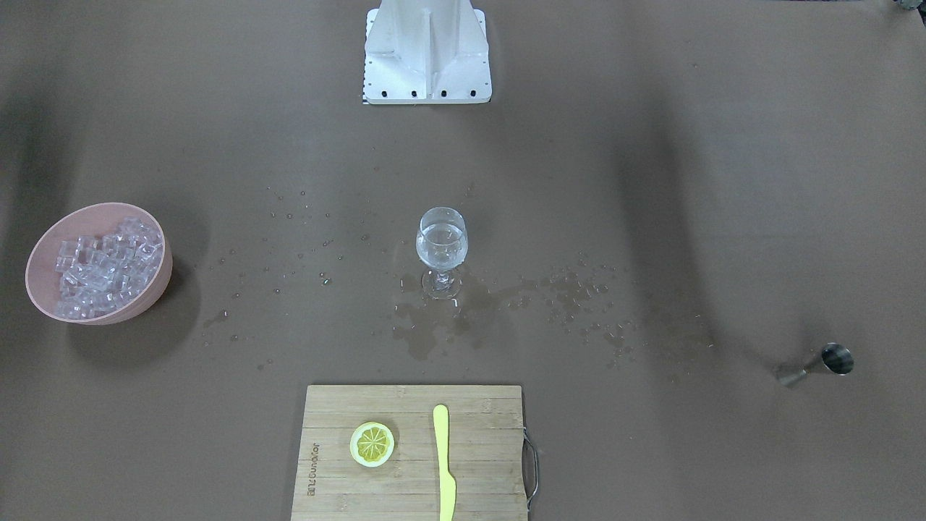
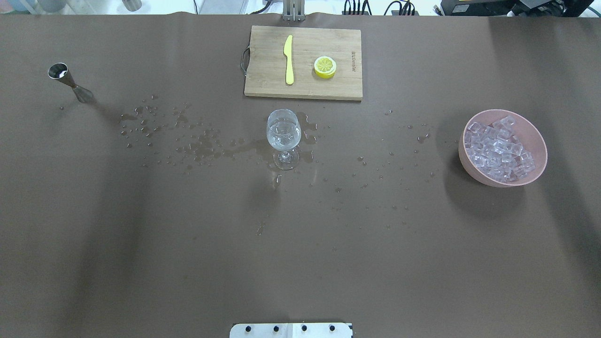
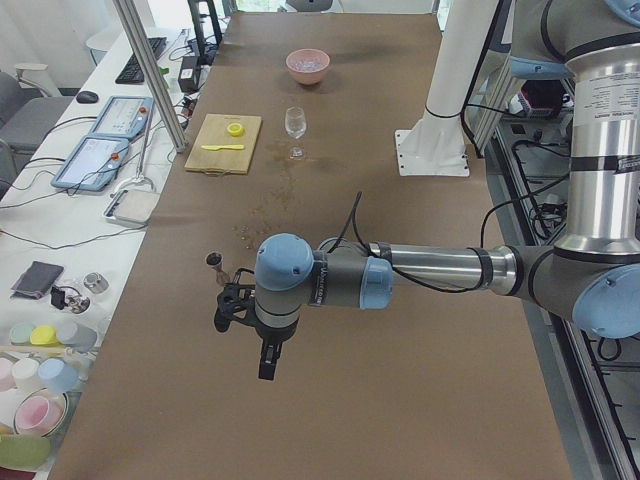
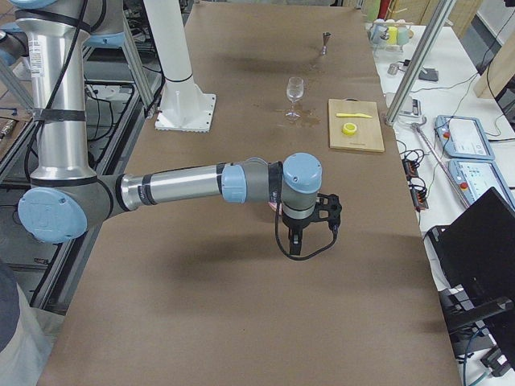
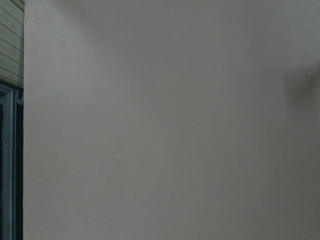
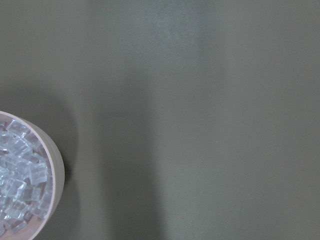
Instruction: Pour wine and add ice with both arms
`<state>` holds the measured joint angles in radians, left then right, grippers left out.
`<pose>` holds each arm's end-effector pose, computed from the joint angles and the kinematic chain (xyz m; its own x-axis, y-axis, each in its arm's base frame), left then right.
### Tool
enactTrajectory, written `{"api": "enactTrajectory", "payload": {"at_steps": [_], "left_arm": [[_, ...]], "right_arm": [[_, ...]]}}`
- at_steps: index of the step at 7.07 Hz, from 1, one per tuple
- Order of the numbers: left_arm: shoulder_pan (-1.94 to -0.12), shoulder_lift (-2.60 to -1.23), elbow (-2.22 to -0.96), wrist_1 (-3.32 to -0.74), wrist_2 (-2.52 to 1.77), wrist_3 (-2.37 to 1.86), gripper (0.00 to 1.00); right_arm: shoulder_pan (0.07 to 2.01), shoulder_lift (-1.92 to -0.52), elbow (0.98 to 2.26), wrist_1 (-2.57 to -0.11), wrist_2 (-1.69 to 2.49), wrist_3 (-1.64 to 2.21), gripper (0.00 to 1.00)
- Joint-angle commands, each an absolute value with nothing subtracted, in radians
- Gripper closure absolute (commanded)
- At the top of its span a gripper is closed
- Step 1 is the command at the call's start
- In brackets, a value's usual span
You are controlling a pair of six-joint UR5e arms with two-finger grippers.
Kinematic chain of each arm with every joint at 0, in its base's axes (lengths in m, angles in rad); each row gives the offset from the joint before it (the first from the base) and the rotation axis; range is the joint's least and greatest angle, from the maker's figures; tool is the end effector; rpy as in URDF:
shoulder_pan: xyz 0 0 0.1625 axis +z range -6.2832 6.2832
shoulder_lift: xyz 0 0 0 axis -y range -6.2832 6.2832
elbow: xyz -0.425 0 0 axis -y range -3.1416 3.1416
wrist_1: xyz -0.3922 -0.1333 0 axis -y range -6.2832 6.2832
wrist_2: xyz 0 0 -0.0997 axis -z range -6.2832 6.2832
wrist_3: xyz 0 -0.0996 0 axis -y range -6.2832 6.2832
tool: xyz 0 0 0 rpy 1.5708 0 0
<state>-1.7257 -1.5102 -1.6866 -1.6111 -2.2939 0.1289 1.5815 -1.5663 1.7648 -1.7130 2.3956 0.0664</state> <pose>-0.1394 -0.4562 0.6299 0.7640 0.0735 -0.6410 0.0558 0.9822 0.1792 0.0654 -0.4891 0.5720 0.6769 0.0323 0.7354 -0.0557 0.9984 0.0075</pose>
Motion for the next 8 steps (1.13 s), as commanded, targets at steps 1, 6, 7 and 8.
{"api": "enactTrajectory", "payload": {"at_steps": [1,6,7,8], "left_arm": [[-1.726,-1.503,-1.690,-1.614,-2.299,0.129,0.02],[-1.724,-1.482,-1.692,-1.617,-2.364,0.124,0.02],[-1.724,-1.482,-1.692,-1.617,-2.382,0.124,0.02],[-1.724,-1.482,-1.692,-1.617,-2.399,0.126,0.02]], "right_arm": [[1.578,-1.504,1.740,-1.828,2.393,0.068,0.00],[1.566,-1.519,1.741,-1.818,2.276,-0.121,0.00],[1.565,-1.513,1.741,-1.816,2.275,-0.112,0.00],[1.559,-1.514,1.741,-1.816,2.292,-0.110,0.00]]}}
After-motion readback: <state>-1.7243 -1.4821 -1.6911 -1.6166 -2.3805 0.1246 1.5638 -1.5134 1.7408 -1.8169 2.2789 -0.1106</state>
